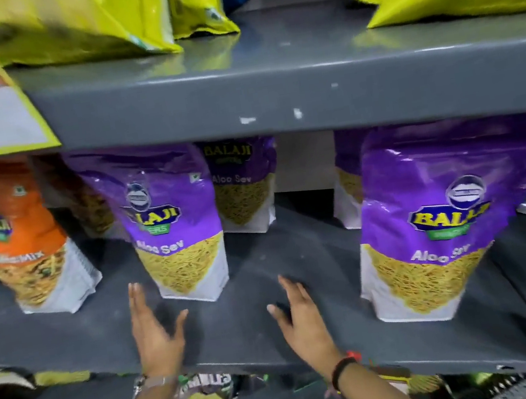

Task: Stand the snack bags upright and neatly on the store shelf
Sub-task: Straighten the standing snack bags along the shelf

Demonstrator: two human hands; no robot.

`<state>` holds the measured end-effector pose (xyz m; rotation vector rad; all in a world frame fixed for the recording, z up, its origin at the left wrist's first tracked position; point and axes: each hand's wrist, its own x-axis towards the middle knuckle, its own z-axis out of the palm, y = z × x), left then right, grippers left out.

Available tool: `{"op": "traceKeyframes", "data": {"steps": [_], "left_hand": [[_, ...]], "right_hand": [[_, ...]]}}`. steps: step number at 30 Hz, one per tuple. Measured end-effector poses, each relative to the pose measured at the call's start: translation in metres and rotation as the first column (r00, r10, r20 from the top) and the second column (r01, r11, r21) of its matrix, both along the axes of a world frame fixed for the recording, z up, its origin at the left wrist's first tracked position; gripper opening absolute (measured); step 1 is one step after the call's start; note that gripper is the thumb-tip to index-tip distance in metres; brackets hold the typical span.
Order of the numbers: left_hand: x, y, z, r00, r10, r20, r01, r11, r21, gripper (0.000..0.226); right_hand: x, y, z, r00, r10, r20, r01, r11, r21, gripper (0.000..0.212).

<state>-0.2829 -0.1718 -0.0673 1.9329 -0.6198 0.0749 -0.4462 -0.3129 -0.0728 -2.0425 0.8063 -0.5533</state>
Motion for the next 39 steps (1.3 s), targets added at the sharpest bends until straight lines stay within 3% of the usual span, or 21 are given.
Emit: {"op": "traceKeyframes", "data": {"steps": [6,11,13,18,25,39], "left_hand": [[0.095,0.007,0.004,0.886,-0.326,-0.328,0.389,0.909,0.148,0.120],[0.118,-0.010,0.002,0.814,-0.434,-0.387,0.527,0.831,0.177,0.084],[0.115,-0.014,0.003,0.812,-0.437,-0.386,0.533,0.826,0.185,0.081],[0.080,-0.021,0.007,0.866,-0.416,-0.276,0.484,0.836,0.259,0.101],[0.042,-0.034,-0.002,0.880,-0.458,-0.126,0.472,0.809,0.350,0.074],[0.035,-0.013,-0.002,0.883,-0.438,-0.170,0.470,0.821,0.325,0.058]], "right_hand": [[0.085,0.015,0.004,0.999,0.043,-0.012,-0.041,0.992,0.123,0.094],[0.114,0.018,0.005,1.000,0.006,0.004,-0.006,0.999,0.053,0.087],[0.113,0.017,0.005,1.000,-0.020,-0.013,0.020,0.999,0.043,0.080],[0.081,0.004,0.006,0.999,-0.047,-0.012,0.048,0.996,0.077,0.069],[0.034,-0.004,0.006,0.993,-0.110,-0.037,0.112,0.993,0.038,0.082],[0.021,0.019,-0.001,0.982,-0.185,-0.039,0.186,0.982,0.032,0.068]]}}
